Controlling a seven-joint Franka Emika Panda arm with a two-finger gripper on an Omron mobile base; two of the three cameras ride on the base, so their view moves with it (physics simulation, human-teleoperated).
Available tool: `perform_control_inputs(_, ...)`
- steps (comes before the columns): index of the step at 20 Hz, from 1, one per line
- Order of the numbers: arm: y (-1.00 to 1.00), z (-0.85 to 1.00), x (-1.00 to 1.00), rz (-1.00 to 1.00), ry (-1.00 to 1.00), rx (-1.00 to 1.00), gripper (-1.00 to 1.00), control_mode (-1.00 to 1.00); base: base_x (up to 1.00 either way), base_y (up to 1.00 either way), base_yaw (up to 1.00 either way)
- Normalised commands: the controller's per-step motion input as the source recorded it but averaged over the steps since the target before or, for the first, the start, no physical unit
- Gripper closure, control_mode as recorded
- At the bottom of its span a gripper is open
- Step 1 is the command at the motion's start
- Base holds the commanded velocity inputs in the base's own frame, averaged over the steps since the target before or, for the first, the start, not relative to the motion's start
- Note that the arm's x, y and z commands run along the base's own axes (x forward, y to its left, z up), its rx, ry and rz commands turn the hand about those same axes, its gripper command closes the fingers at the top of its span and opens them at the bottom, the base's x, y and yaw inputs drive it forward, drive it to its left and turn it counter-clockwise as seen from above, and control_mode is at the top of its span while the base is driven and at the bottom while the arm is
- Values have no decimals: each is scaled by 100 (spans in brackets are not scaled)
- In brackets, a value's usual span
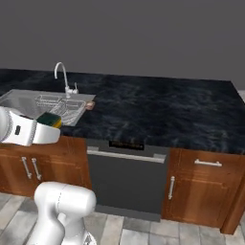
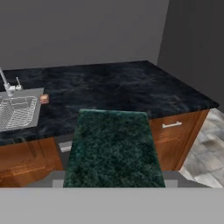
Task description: Locate and retrieve the bar soap and sponge from the cabinet. Place them next to the sink.
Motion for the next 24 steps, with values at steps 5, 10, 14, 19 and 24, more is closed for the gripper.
perform_control_inputs(5,0,0,0,0,0,0,100,100,17,6,10)
perform_control_inputs(10,0,0,0,0,0,0,100,100,17,5,-1)
perform_control_inputs(14,0,0,0,0,0,0,100,100,57,31,-8)
perform_control_inputs(19,0,0,0,0,0,0,100,100,57,33,-9)
perform_control_inputs(24,0,0,0,0,0,0,100,100,43,37,-10)
